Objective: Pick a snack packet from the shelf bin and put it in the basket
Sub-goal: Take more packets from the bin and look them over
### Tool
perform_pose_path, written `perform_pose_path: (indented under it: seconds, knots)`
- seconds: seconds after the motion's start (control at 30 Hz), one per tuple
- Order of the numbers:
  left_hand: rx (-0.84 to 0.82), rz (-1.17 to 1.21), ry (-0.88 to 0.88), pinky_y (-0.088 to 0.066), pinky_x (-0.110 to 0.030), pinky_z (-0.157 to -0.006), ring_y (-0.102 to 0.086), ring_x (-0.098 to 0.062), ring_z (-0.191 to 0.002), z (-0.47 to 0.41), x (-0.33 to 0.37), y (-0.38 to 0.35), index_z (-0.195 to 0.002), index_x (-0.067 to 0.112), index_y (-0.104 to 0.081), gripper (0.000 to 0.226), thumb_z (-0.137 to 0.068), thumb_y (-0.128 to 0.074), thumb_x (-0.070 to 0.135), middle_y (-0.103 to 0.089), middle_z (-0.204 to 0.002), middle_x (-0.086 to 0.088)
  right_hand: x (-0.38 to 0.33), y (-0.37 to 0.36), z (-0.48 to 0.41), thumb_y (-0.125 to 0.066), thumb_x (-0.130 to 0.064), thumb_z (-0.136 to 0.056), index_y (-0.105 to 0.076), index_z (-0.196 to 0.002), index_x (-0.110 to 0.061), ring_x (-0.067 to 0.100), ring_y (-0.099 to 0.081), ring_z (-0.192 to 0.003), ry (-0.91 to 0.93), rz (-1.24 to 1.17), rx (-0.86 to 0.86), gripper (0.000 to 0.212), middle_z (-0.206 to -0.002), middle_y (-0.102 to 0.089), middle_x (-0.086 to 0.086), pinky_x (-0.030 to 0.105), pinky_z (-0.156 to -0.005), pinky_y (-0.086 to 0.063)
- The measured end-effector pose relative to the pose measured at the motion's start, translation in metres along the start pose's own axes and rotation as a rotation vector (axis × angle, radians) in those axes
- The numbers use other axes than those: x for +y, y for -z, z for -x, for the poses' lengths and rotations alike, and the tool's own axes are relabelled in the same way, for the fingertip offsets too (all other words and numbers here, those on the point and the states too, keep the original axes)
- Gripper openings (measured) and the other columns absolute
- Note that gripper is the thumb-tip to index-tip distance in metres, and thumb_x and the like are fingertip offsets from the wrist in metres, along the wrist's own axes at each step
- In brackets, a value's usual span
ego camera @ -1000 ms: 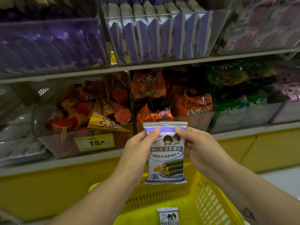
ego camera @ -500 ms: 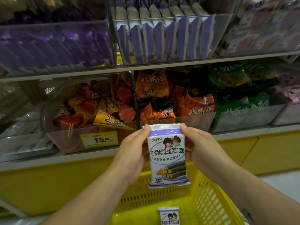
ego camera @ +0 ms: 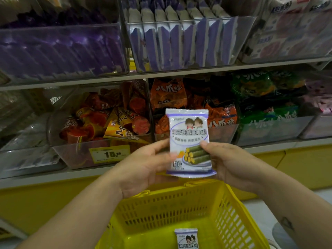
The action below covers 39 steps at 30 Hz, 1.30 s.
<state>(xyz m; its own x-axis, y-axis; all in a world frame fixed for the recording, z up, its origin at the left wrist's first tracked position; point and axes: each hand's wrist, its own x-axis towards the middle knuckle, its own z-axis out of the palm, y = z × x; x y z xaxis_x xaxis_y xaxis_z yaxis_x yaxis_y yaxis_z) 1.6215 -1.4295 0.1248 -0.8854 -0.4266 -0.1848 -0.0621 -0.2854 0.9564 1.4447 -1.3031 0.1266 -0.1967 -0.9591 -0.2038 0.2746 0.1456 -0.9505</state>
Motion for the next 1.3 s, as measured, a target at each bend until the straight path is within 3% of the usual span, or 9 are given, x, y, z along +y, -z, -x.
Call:
perform_pose_path:
  seconds: [0.27,0.5,0.63,0.73,0.9,1.03,1.1,1.2,1.3]
  knots:
    - [0.084,-0.124,-0.18,-0.057,-0.021,-0.068,-0.072,-0.011,-0.088,-0.003,-0.008,-0.008,-0.12,0.023,-0.057,0.049,-0.082,-0.063,-0.007,-0.075,-0.104,-0.003,-0.009,-0.001,0.002,-0.056,-0.04,-0.079,-0.073,-0.104,-0.016,0.021,-0.07,-0.1,0.028,-0.08,0.095,0.038,-0.109,-0.073,0.01,0.037,-0.089,-0.054]
    - [0.22,-0.237,-0.374,-0.054,-0.02,-0.07,-0.07,-0.008,-0.095,-0.007,-0.018,-0.023,-0.119,0.039,-0.055,0.061,-0.079,-0.072,-0.004,-0.072,-0.107,0.015,-0.01,-0.009,0.006,-0.057,-0.035,-0.079,-0.075,-0.097,-0.014,0.018,-0.073,-0.085,0.088,-0.191,0.116,0.033,-0.102,-0.075,0.012,0.027,-0.064,-0.059]
    - [0.281,-0.173,-0.428,-0.055,-0.022,-0.074,-0.069,-0.008,-0.1,-0.01,-0.03,-0.031,-0.132,0.042,-0.041,0.078,-0.078,-0.075,-0.002,-0.069,-0.115,0.017,-0.008,-0.015,0.005,-0.057,-0.033,-0.082,-0.068,-0.11,-0.006,0.02,-0.073,-0.091,0.162,-0.178,0.118,0.04,-0.106,-0.073,0.013,0.027,-0.068,-0.059]
    - [0.327,-0.182,-0.43,-0.054,-0.019,-0.075,-0.068,-0.003,-0.102,-0.01,-0.036,-0.035,-0.134,0.057,-0.019,0.097,-0.077,-0.078,0.005,-0.064,-0.116,0.031,-0.006,-0.018,0.005,-0.058,-0.031,-0.081,-0.064,-0.113,-0.003,0.019,-0.072,-0.09,0.187,-0.192,0.127,0.043,-0.105,-0.074,0.012,0.029,-0.071,-0.061]
    - [0.392,-0.287,-0.453,-0.048,-0.019,-0.082,-0.058,0.004,-0.115,-0.008,-0.039,-0.037,-0.136,0.067,0.008,0.119,-0.073,-0.083,0.022,-0.054,-0.133,0.027,-0.002,-0.021,0.004,-0.06,-0.033,-0.078,-0.065,-0.112,-0.004,0.021,-0.072,-0.091,0.187,-0.204,0.152,0.045,-0.106,-0.074,0.013,0.033,-0.076,-0.059]
    - [0.456,-0.45,-0.508,-0.039,0.003,-0.074,-0.041,0.024,-0.116,-0.003,-0.035,-0.04,-0.121,0.079,0.015,0.119,-0.073,-0.083,0.031,-0.04,-0.124,0.052,0.003,-0.022,0.003,-0.06,-0.035,-0.079,-0.069,-0.106,-0.008,0.02,-0.072,-0.088,0.183,-0.233,0.157,0.04,-0.105,-0.074,0.012,0.031,-0.074,-0.059]
    - [0.479,-0.567,-0.557,-0.035,0.004,-0.085,-0.034,0.021,-0.123,-0.002,-0.033,-0.04,-0.126,0.073,0.015,0.118,-0.074,-0.082,0.033,-0.03,-0.137,0.037,0.003,-0.022,0.003,-0.061,-0.036,-0.079,-0.068,-0.107,-0.008,0.02,-0.072,-0.09,0.202,-0.224,0.17,0.041,-0.105,-0.074,0.012,0.031,-0.073,-0.059]
    - [0.452,-0.871,-0.663,-0.02,-0.002,-0.103,-0.011,0.017,-0.136,0.0,-0.026,-0.039,-0.135,0.067,0.004,0.1,-0.076,-0.075,0.048,-0.005,-0.143,0.034,0.001,-0.023,0.004,-0.065,-0.036,-0.075,-0.064,-0.108,-0.007,0.016,-0.073,-0.084,0.274,-0.158,0.214,0.045,-0.095,-0.076,0.004,0.025,-0.064,-0.058]
    - [0.297,-1.047,-0.592,-0.016,-0.024,-0.116,0.0,0.009,-0.142,0.001,-0.026,-0.039,-0.127,0.077,-0.008,0.076,-0.07,-0.059,0.072,0.0,-0.147,0.041,0.003,-0.026,0.006,-0.07,-0.036,-0.07,-0.062,-0.099,-0.008,0.006,-0.069,-0.065,0.292,-0.109,0.259,0.042,-0.074,-0.073,-0.003,0.021,-0.057,-0.054]
